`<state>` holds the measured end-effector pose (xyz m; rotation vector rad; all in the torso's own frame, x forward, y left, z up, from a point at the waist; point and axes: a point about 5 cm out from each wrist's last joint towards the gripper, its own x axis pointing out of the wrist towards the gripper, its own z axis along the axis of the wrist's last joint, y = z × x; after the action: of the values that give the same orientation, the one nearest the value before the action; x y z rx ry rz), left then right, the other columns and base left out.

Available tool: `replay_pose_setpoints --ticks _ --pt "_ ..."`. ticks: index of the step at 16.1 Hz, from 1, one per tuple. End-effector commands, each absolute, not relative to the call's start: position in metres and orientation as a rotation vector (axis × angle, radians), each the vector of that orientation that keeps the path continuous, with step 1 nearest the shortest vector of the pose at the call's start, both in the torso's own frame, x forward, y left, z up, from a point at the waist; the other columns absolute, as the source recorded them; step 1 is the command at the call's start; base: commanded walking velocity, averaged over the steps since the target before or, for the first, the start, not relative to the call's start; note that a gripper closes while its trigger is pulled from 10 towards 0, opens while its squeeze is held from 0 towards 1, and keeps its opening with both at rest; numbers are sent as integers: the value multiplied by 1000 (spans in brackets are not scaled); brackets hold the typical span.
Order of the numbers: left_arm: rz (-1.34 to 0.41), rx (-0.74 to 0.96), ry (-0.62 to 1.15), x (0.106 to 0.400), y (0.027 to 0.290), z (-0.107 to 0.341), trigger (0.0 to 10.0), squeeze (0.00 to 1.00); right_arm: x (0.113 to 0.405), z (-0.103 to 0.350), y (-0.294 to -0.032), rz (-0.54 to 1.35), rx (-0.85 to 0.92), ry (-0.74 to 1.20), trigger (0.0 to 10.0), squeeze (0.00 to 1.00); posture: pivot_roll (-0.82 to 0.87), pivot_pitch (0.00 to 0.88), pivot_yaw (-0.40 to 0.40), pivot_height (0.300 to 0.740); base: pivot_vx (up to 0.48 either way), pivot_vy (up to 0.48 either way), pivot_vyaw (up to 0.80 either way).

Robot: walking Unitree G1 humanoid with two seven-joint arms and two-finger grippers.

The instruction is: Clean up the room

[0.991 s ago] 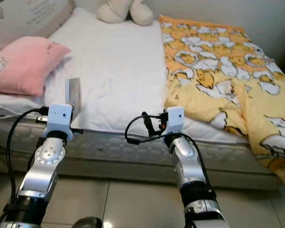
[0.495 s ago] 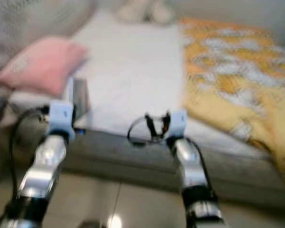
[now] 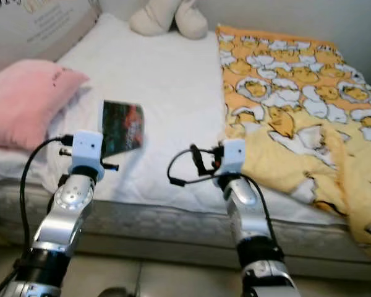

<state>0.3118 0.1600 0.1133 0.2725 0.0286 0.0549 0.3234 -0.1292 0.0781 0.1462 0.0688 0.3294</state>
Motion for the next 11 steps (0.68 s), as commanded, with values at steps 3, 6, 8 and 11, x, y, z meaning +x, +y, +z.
replay_pose_setpoints --ticks 3,6,8,11 --pt "86 346 21 318 178 121 10000 0 327 83 -132 275 165 38 10000 0 97 0 16 740 0 0 0" --pt "10 372 -3 328 173 128 10000 0 322 80 -136 196 170 20 10000 0 64 0 64 740 0 0 0" --pt "0 326 3 334 166 126 10000 0 318 79 -143 162 130 12 10000 0 32 0 59 740 0 0 0" --pt "-9 291 -2 336 152 123 10000 0 317 84 -155 124 99 -14 10000 0 -20 0 44 740 0 0 0"
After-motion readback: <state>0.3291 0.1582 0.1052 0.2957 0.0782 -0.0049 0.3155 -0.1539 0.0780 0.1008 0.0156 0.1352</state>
